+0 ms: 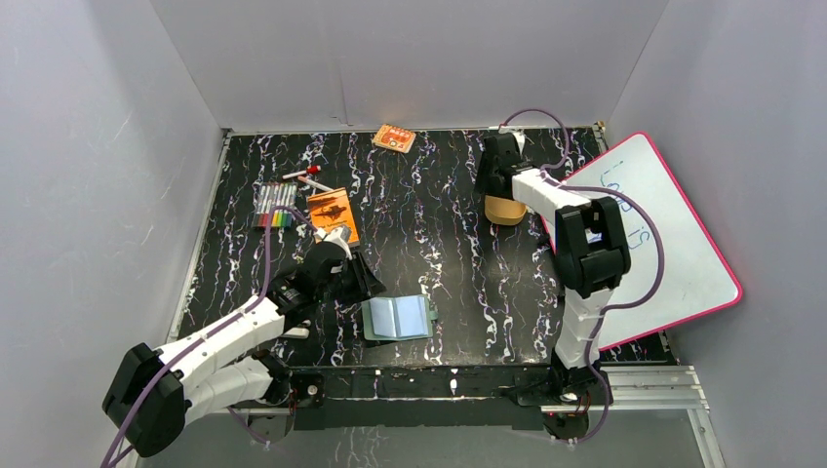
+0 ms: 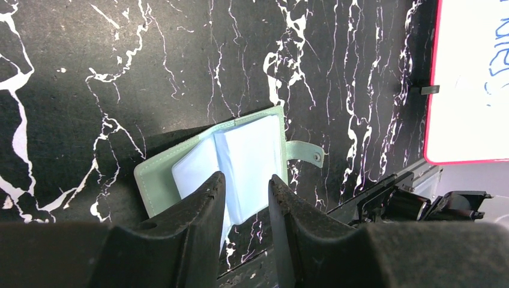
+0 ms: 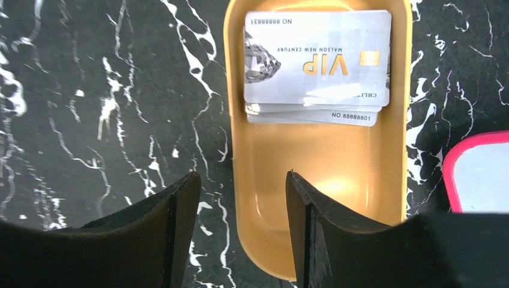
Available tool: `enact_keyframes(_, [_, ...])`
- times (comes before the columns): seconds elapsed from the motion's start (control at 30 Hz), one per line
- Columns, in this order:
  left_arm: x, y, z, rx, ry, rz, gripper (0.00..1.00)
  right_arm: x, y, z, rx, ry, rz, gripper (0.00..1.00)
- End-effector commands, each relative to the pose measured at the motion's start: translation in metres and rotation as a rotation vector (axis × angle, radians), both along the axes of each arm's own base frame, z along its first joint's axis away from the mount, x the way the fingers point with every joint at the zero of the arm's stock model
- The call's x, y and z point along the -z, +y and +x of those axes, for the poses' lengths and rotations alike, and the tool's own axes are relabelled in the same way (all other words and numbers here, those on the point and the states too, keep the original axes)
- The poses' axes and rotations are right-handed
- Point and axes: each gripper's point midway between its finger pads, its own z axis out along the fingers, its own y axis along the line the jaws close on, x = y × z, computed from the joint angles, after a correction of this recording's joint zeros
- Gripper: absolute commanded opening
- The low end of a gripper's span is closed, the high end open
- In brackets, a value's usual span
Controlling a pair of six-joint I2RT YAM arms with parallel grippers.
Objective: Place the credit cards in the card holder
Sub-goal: Move the storage box to the center of the board.
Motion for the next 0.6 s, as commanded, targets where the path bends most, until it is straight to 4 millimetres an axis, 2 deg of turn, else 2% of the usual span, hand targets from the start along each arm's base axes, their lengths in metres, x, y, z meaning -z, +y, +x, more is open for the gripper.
enact_keyframes(0.0, [-0.008, 0.003, 0.004, -0.001, -0.028, 0.018, 0.31, -0.007, -0.002, 0.013, -0.044, -0.011, -0.068, 0.61])
enact_keyframes(0.37, [-0.006, 0.002, 0.003, 0.001, -0.019, 0.024, 0.31, 0.018, 0.016, 0.009, -0.151, 0.049, -0.093, 0.39])
enact_keyframes(0.57, [-0.007, 0.002, 0.002, 0.001, -0.011, 0.021, 0.31, 0.020, 0.024, -0.001, -0.202, 0.052, -0.137, 0.24])
